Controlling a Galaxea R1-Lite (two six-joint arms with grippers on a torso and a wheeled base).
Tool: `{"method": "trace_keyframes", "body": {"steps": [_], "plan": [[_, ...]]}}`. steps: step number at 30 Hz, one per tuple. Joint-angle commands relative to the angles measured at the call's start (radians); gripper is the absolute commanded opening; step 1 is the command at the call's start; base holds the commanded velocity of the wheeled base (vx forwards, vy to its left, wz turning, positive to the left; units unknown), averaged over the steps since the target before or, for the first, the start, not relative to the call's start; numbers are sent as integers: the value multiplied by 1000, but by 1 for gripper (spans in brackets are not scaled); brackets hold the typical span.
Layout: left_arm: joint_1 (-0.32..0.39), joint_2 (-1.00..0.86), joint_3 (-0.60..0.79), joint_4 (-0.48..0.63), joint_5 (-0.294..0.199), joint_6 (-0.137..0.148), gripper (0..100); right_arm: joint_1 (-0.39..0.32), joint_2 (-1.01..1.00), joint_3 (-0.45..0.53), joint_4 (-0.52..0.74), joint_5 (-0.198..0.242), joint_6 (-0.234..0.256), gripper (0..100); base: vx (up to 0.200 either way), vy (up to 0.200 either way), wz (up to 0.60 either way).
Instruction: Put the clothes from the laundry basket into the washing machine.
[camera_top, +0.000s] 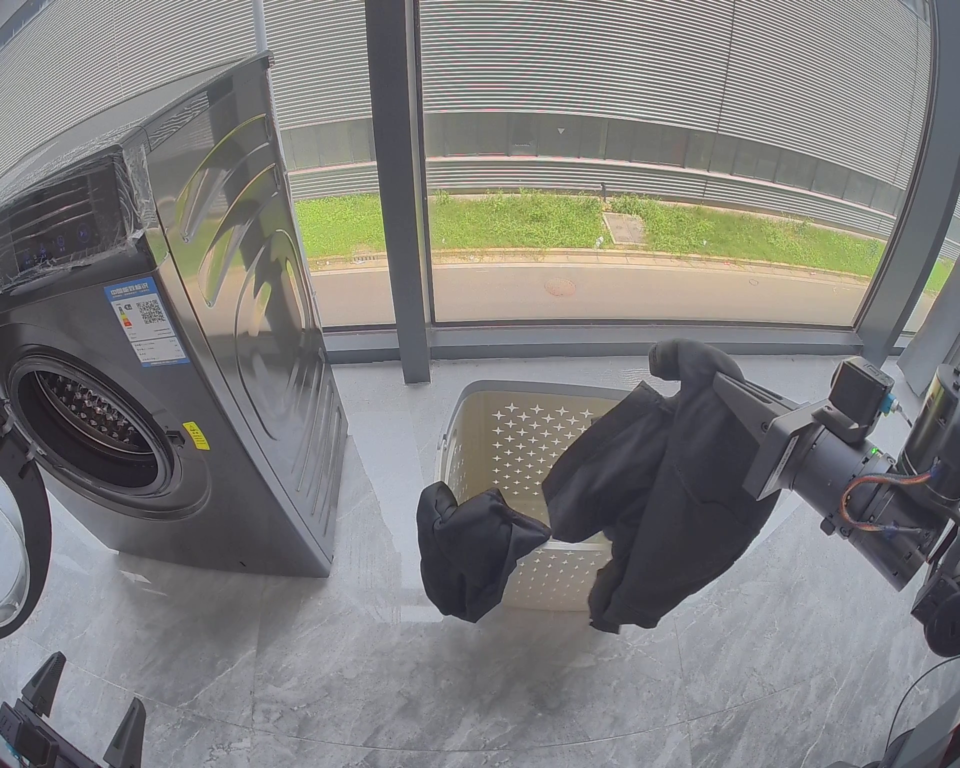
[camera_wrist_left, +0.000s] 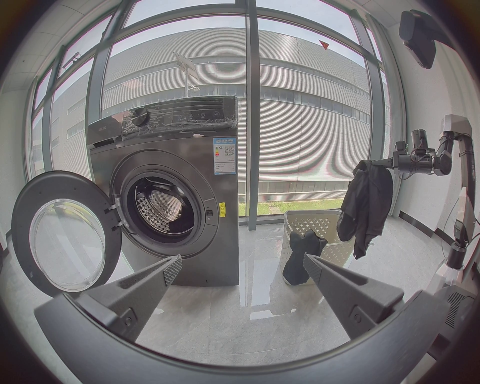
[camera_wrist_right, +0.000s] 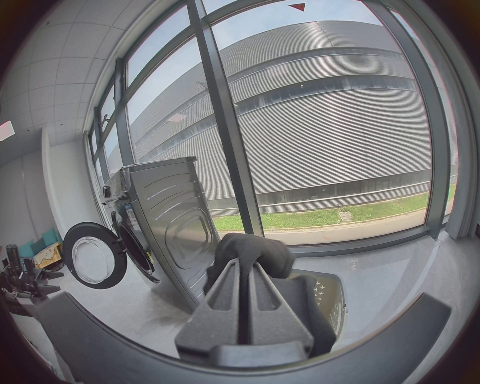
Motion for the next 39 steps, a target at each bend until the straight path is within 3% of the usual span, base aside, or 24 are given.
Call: {"method": "trace_keyframes", "body": {"steps": [1, 35, 39], "plan": [[0, -17, 16, 0, 0, 0, 100, -1, -7, 1, -2, -1, 0, 0, 0, 200, 0], [0, -17, 16, 0, 0, -3, 100, 51, -4, -1, -53, 19, 0, 0, 0, 200, 0], [0, -17, 16, 0, 0, -3, 100, 53, 2, 4, -53, 21, 0, 0, 0, 0, 0]]}}
